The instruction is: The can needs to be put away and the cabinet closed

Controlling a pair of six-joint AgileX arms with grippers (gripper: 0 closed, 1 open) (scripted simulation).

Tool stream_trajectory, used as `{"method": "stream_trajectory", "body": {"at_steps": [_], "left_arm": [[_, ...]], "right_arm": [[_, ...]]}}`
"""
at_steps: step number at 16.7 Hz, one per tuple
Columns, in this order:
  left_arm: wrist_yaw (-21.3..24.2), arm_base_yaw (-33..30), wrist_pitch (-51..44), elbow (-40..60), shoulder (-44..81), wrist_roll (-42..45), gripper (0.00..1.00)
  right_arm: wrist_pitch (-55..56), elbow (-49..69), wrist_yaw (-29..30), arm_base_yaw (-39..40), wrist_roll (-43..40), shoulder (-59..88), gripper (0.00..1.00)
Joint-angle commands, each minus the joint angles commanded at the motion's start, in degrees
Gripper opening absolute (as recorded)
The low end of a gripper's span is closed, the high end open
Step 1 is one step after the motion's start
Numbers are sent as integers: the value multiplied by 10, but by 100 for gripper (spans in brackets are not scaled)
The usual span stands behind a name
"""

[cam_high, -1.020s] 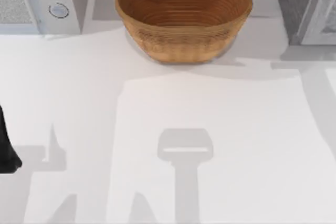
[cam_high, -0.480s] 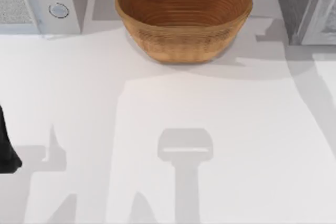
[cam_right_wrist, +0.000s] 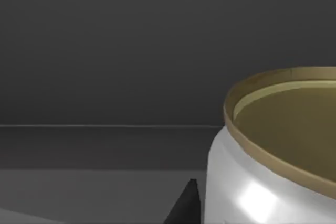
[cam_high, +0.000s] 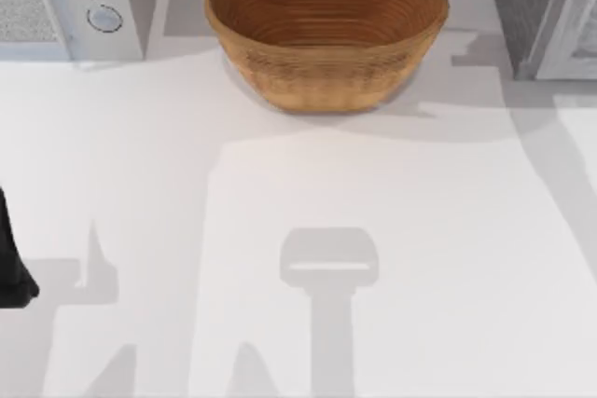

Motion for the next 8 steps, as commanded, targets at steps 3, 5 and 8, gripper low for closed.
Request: {"method": "stream_trajectory", "body": {"at_steps": [3,5,8], "left_arm": [[0,0,0,0,0,0,100],[0,0,0,0,0,0,100],[0,0,0,0,0,0,100]], "right_arm": [[-23,93,-8,-5,1,71,0],[-43,177,-13,-11,2,130,0],[-76,314,-21,-22,2,226,0]]}}
